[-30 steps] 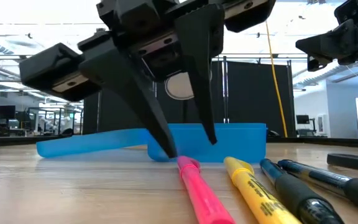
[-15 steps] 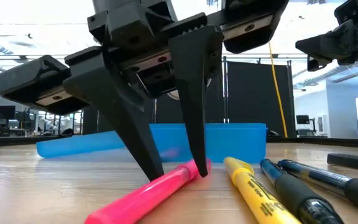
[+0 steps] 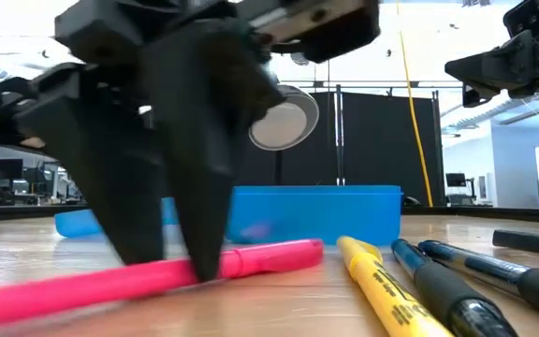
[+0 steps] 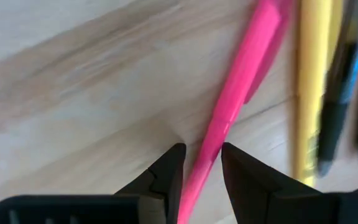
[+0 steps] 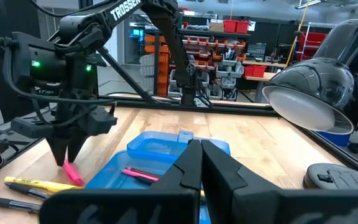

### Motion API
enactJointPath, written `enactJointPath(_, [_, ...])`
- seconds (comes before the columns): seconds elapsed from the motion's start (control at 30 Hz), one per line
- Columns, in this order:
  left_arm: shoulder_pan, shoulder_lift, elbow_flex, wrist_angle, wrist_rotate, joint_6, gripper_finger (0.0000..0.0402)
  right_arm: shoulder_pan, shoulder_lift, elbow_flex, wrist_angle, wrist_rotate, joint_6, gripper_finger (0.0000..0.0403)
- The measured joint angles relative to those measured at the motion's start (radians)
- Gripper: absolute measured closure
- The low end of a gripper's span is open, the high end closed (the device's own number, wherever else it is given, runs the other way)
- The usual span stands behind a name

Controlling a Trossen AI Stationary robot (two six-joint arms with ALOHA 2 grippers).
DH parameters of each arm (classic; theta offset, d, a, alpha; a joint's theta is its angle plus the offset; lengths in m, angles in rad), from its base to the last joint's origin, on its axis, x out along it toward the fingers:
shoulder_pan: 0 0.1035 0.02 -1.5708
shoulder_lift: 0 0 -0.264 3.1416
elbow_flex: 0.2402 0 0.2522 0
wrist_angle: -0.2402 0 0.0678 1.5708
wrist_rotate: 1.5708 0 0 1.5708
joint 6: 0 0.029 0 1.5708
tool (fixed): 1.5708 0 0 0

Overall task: Pick & place school supplies into a supply box
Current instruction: Put the pink pen into the blue supply box

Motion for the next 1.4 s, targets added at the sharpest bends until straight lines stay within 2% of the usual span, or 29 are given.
enactJointPath(0.23, [-0.029, -0.001, 0.000, -0.053, -0.138, 0.188, 0.0285, 0.000, 0.000, 0.000, 0.000, 0.000, 0.000, 0.0403])
enactJointPath(0.47, [-0.036, -0.001, -0.005, 0.025, -0.216, 0.627, 0.0284, 0.000, 0.000, 0.000, 0.000, -0.001, 0.023, 0.0403])
enactJointPath(0.57, [-0.036, 0.000, -0.006, 0.035, -0.255, 0.708, 0.0284, 0.000, 0.000, 0.000, 0.000, -0.001, 0.049, 0.0403])
enactJointPath(0.77, [-0.034, 0.016, -0.005, 0.057, -0.274, 0.749, 0.0295, 0.000, 0.000, 0.000, 0.000, -0.001, 0.075, 0.0403])
enactJointPath(0.93, [-0.031, 0.037, 0.000, 0.059, -0.202, 0.683, 0.0373, 0.000, 0.000, 0.000, 0.000, -0.001, 0.075, 0.0403])
enactJointPath(0.97, [-0.031, 0.037, 0.000, 0.061, -0.195, 0.668, 0.0379, 0.000, 0.001, 0.000, -0.002, -0.002, 0.075, 0.0403])
enactJointPath(1.27, [-0.034, -0.026, -0.010, 0.067, -0.224, 0.543, 0.0379, 0.000, 0.001, 0.000, -0.009, -0.002, 0.075, 0.0403])
enactJointPath(1.4, [-0.050, -0.072, -0.016, 0.060, -0.284, 0.508, 0.0379, 0.000, 0.001, 0.000, -0.009, -0.002, 0.075, 0.0403])
